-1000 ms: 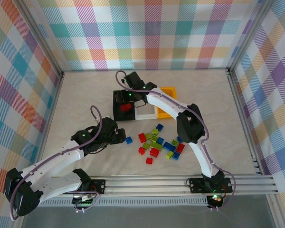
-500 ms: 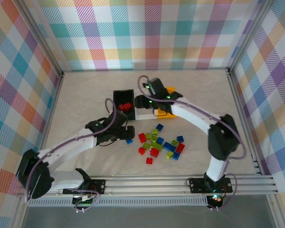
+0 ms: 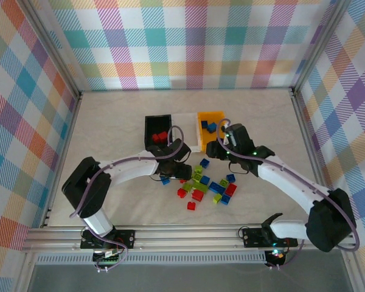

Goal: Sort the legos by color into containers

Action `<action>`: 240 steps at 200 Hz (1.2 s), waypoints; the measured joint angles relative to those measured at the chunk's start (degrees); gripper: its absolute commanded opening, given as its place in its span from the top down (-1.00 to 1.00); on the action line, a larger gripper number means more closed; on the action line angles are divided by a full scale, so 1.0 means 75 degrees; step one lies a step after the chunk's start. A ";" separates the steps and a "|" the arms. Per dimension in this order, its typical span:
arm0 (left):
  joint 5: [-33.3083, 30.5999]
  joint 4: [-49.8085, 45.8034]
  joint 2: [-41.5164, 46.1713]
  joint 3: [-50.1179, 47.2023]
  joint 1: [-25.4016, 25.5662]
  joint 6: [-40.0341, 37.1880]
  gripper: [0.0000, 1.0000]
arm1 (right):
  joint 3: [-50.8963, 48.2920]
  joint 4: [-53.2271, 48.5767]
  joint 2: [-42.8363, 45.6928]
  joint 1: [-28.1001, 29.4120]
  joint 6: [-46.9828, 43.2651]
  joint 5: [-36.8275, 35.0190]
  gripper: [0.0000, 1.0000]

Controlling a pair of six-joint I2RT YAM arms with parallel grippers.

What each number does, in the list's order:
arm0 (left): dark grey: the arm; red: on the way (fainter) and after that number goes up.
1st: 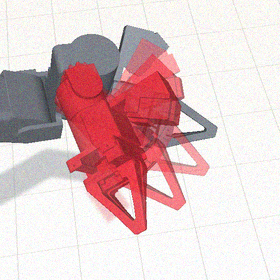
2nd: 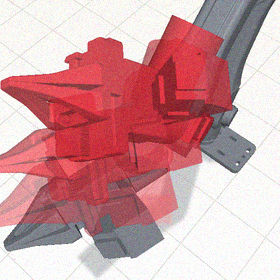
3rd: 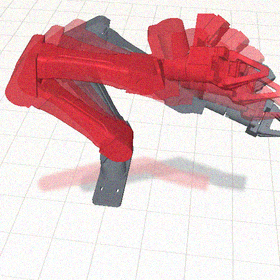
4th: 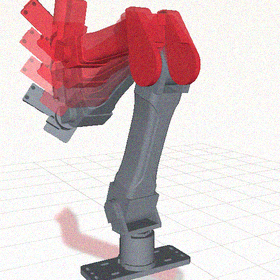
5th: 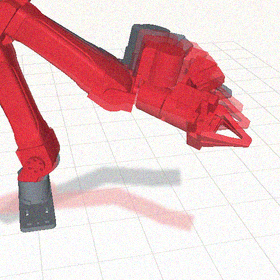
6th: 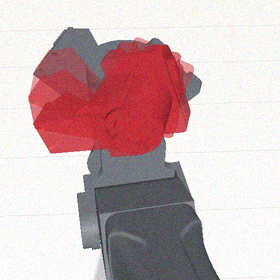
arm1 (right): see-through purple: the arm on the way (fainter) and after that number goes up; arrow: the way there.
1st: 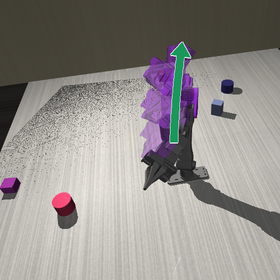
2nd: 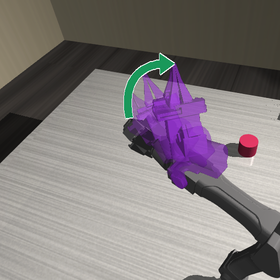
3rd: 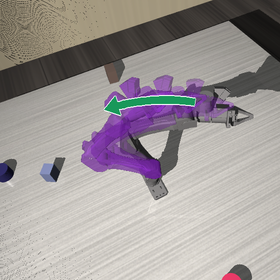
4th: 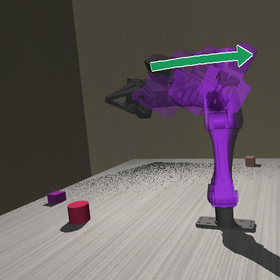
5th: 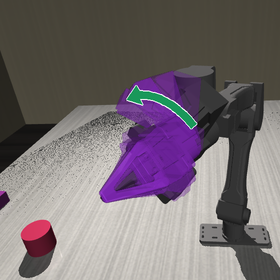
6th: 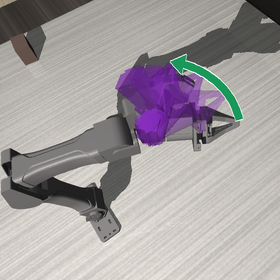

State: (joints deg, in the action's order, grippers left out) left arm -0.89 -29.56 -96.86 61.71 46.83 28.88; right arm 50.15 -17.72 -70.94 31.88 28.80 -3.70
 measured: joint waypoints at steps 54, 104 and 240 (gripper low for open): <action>-0.0157 -0.0029 -0.0539 0.0356 0.0006 -0.0020 -0.25 | -0.0224 0.0020 0.0431 -0.0256 0.0079 -0.0023 -0.26; -0.0498 -0.0122 -0.0583 0.0323 -0.0079 -0.0032 -0.18 | -0.0297 0.0023 0.0437 -0.0265 0.0082 -0.0020 -0.26; -0.0259 -0.0291 -0.0673 0.0315 -0.0149 -0.0350 0.34 | -0.0303 0.0189 0.0434 -0.0306 0.0111 0.0038 -0.29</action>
State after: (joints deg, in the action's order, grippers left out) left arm -2.83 -31.75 -101.91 64.07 45.71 26.26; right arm 47.88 -16.29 -67.68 29.58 29.63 -3.42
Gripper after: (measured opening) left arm 0.356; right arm 0.644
